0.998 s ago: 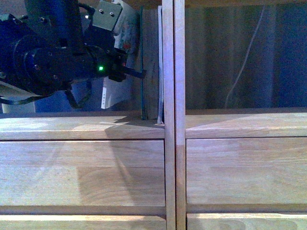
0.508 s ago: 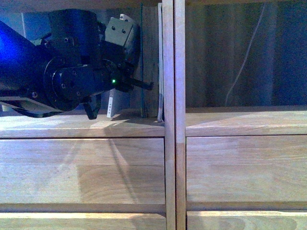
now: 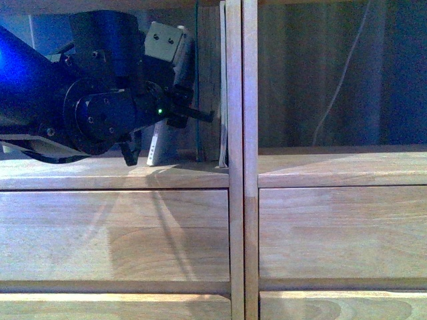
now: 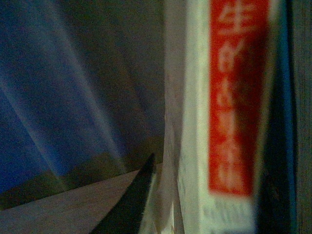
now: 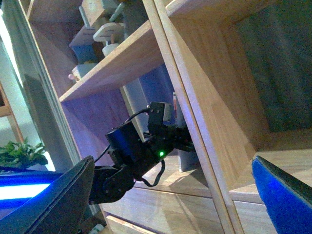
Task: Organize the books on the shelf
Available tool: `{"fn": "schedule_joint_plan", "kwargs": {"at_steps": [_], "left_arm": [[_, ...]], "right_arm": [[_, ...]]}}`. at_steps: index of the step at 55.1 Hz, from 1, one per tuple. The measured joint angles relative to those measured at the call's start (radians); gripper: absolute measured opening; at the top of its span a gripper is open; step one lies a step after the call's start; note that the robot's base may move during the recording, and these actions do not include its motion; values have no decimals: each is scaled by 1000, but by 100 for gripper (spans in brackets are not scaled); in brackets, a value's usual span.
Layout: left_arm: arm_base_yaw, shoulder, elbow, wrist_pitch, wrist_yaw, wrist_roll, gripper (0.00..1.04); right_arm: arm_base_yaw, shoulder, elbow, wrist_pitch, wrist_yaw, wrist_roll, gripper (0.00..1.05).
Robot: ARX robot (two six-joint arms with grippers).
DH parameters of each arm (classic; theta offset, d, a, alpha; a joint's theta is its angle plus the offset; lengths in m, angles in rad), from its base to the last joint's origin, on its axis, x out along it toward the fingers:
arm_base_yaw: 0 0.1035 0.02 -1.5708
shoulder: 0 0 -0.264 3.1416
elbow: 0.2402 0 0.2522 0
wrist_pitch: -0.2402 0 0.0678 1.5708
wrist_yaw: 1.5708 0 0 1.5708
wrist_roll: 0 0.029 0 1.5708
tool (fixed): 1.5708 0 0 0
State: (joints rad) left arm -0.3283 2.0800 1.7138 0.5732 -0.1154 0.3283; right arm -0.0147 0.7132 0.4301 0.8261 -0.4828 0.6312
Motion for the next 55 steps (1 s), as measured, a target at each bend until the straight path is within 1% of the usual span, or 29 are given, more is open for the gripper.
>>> {"fn": "schedule_joint_plan", "kwargs": {"at_steps": [6, 8, 13, 15, 21, 23, 27, 33, 42, 46, 51, 55], "left_arm": [[5, -10, -22, -6, 2, -39, 54], [6, -18, -39, -6, 11, -58, 62], [7, -41, -84, 15, 31, -72, 74], [7, -59, -111, 32, 45, -79, 81], [5, -116, -186, 63, 64, -96, 96], [3, -142, -215, 67, 69, -103, 99], [2, -196, -280, 83, 91, -130, 97], [2, -294, -403, 134, 119, -153, 97], [11, -460, -604, 187, 118, -214, 97], [21, -546, -692, 185, 127, -237, 97], [45, -708, -831, 145, 193, -282, 97], [55, -802, -901, 119, 217, -321, 97]], "right_arm": [[0, 0, 0, 0, 0, 0, 98], [0, 0, 0, 0, 0, 0, 98], [0, 0, 0, 0, 0, 0, 98], [0, 0, 0, 0, 0, 0, 98], [0, 0, 0, 0, 0, 0, 98], [0, 0, 0, 0, 0, 0, 98], [0, 0, 0, 0, 0, 0, 98], [0, 0, 0, 0, 0, 0, 98], [0, 0, 0, 0, 0, 0, 98], [0, 0, 0, 0, 0, 0, 98], [0, 0, 0, 0, 0, 0, 98], [0, 0, 0, 0, 0, 0, 98]]}}
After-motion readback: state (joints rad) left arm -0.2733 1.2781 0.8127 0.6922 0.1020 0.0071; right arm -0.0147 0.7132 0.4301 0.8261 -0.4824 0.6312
